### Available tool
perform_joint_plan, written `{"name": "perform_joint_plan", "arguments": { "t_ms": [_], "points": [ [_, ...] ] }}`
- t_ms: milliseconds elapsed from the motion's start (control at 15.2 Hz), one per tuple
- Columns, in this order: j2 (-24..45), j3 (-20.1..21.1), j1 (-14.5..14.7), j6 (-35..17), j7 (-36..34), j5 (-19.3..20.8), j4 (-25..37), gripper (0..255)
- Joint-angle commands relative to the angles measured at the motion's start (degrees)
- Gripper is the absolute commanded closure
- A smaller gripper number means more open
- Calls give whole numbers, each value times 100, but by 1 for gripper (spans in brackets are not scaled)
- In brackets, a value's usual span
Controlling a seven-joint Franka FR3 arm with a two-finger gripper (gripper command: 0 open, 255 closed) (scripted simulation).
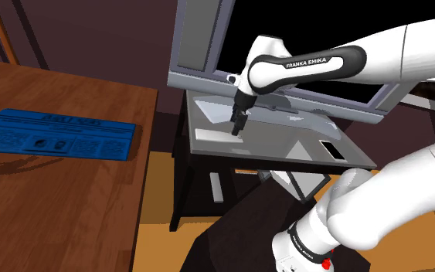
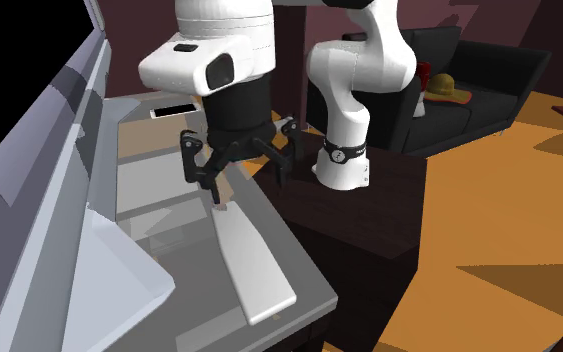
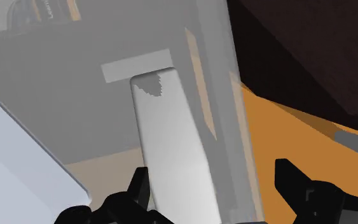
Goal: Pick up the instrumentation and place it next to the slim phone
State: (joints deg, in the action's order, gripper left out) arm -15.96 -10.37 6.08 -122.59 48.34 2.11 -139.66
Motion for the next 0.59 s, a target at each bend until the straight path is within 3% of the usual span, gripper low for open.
{"name": "perform_joint_plan", "arguments": {
  "t_ms": [0,132,528],
  "points": [
    [433,-56,106,-384,494,-37,112,0],
    [857,-106,181,-700,975,-101,265,0],
    [1160,-113,182,-1191,1031,-175,72,0]
  ]
}}
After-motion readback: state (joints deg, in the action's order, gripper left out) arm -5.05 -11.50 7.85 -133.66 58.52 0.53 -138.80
